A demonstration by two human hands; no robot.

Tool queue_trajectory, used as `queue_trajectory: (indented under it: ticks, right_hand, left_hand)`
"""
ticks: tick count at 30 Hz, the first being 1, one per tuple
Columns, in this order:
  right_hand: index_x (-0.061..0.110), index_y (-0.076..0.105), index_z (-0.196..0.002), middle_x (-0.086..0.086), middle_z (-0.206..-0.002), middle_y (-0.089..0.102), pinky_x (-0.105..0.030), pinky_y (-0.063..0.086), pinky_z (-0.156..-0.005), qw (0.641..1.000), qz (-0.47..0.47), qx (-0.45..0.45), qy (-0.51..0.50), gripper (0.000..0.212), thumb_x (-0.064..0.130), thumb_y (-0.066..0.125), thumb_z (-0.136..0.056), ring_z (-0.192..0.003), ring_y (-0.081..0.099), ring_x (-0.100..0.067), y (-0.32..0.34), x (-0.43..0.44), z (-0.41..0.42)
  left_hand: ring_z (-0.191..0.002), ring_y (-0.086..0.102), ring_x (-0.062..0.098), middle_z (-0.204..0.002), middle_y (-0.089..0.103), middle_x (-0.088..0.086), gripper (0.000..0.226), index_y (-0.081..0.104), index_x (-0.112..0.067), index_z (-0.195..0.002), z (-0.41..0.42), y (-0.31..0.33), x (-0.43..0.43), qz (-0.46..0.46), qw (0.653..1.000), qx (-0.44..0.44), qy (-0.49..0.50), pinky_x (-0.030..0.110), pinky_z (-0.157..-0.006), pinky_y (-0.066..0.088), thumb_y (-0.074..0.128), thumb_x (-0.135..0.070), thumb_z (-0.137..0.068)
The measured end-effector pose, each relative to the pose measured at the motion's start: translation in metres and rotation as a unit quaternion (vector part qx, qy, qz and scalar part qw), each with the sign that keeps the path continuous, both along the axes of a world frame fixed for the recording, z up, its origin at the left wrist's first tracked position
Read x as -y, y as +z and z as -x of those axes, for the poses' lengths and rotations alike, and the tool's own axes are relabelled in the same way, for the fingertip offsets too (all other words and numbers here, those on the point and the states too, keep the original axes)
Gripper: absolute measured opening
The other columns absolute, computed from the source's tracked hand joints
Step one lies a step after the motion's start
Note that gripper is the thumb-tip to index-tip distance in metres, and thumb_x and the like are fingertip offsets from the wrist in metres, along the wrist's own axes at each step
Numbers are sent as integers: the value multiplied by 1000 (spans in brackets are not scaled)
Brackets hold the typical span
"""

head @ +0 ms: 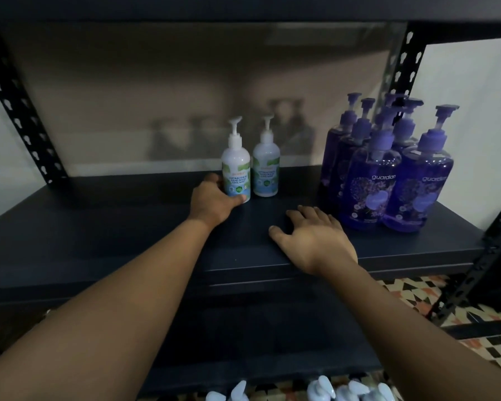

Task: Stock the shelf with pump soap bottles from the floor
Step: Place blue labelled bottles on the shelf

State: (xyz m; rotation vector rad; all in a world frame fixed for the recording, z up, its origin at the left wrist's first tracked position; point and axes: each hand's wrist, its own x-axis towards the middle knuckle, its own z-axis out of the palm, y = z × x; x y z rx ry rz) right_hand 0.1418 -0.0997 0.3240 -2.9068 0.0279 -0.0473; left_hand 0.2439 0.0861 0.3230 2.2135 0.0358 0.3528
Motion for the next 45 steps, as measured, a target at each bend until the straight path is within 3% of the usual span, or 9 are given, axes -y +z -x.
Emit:
queue_trajectory:
  ticks: [4, 21, 26, 29, 33, 35, 41, 45]
  right_hand:
    - [25, 36, -154, -2, -164, 27, -42, 14, -124, 1000, 0, 3, 0, 69, 65, 30, -98, -153, 17, -24, -2, 0, -1]
    - [24, 40, -151, -3, -163, 29, -42, 17, -122, 1000, 3, 11, 1, 69, 66, 29, -97, -151, 21, -25, -4, 0, -5]
    - [24, 45, -148, -3, -157, 37, -41, 22, -120, 999, -10, 34, -4, 68, 66, 34, -95, -146, 29, -25, -5, 1, -4]
    - [23, 57, -138, -2, -143, 50, -40, 34, -111, 996, -43, 80, -11, 62, 63, 43, -93, -132, 43, -25, -6, 2, 1]
    - [22, 69, -124, 0, -131, 59, -39, 40, -103, 990, -72, 120, 0, 46, 53, 50, -94, -121, 49, -23, -5, 5, 16]
    - [22, 68, -125, -2, -133, 58, -41, 40, -103, 991, -70, 115, 8, 44, 50, 51, -95, -122, 50, -25, -5, 7, 28]
    - [20, 64, -133, 1, -139, 53, -38, 32, -113, 984, -123, 124, 32, 45, 46, 56, -97, -131, 44, -21, -18, 21, 99]
    - [23, 68, -123, 7, -124, 56, -32, 40, -101, 973, -179, 140, 30, 34, 42, 60, -96, -121, 47, -15, -40, 33, 163]
  left_hand:
    - [-119, 62, 22, -131, 66, 5, 65, 59, -9, -129, -11, -1, 3, -7, 1000, 4, 6, 21, -84, 40, 89, -30, -75]
    - [-126, 58, 24, -139, 61, 6, 67, 56, -11, -133, -18, 3, 9, -30, 999, -25, 6, 22, -88, 38, 86, -36, -78]
    - [-130, 56, 24, -144, 58, 9, 80, 51, -10, -141, -2, 3, 8, -22, 1000, -17, 1, 22, -91, 37, 88, -35, -75]
    - [-134, 52, 29, -147, 55, 11, 86, 46, -7, -146, 18, 1, 4, -75, 997, -27, 7, 29, -103, 41, 85, -42, -78]
    - [-137, 42, 31, -152, 47, 7, 69, 47, -18, -147, 61, -1, 0, -260, 962, -87, -10, 41, -111, 37, 52, -61, -94]
    - [-143, 38, 29, -159, 40, 4, 66, 47, -22, -148, 88, -2, -4, -299, 950, -89, -27, 42, -115, 31, 42, -63, -97]
    - [-154, 20, 25, -166, 29, 4, 66, 41, -22, -153, 181, -21, -9, -287, 957, -23, -34, 45, -125, 13, 38, -60, -100]
    - [-152, 22, 21, -163, 32, -1, 58, 50, -23, -147, 252, -43, -4, -200, 976, 23, -77, 45, -123, 18, 52, -53, -98]
